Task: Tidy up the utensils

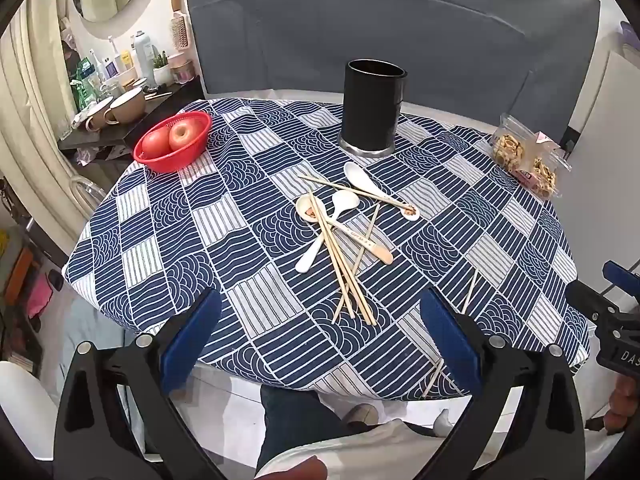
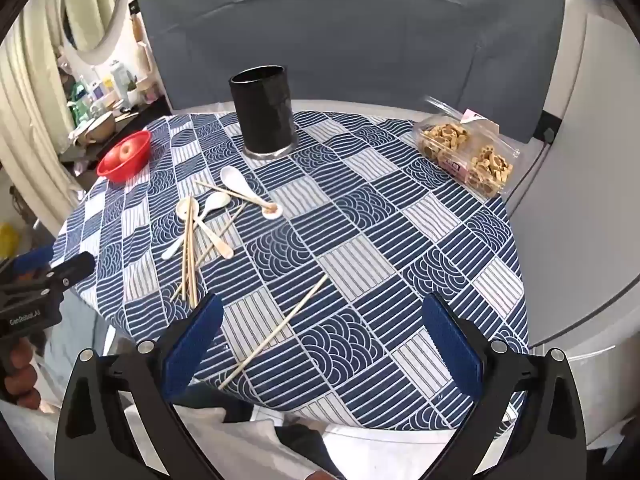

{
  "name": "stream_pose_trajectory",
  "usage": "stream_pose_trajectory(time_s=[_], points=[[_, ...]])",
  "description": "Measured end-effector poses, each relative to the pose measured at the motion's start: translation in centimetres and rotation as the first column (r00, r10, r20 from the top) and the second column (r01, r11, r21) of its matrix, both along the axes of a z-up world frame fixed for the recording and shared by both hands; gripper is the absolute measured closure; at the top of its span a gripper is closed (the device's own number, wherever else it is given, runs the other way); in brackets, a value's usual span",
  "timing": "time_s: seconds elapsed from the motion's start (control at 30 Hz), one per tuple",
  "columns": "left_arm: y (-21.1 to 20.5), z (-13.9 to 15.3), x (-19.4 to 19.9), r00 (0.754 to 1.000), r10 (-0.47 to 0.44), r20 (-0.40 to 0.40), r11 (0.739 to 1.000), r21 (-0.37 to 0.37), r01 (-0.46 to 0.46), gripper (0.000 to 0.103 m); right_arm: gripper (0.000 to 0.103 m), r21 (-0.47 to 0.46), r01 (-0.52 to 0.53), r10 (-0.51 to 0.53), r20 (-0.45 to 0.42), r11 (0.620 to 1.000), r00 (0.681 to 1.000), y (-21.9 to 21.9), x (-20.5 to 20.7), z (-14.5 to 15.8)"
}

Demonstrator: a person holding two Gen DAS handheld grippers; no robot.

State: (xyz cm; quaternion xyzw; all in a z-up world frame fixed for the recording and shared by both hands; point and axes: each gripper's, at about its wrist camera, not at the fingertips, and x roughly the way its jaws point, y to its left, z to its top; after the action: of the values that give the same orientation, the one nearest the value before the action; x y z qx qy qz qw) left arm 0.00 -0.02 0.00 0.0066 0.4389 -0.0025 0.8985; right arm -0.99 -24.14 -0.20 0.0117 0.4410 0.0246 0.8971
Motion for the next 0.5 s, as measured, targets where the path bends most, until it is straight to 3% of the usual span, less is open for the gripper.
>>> stream_pose_trajectory(time_s=[0.5], points=[[-0.46, -0.57, -0.27, 1.000, -0.013, -0.002, 1.000, 0.006, 0.013, 0.006, 0.008, -0.006, 0.012, -0.012, 0.007, 1.000, 1.000, 0.57, -0.81, -0.32]])
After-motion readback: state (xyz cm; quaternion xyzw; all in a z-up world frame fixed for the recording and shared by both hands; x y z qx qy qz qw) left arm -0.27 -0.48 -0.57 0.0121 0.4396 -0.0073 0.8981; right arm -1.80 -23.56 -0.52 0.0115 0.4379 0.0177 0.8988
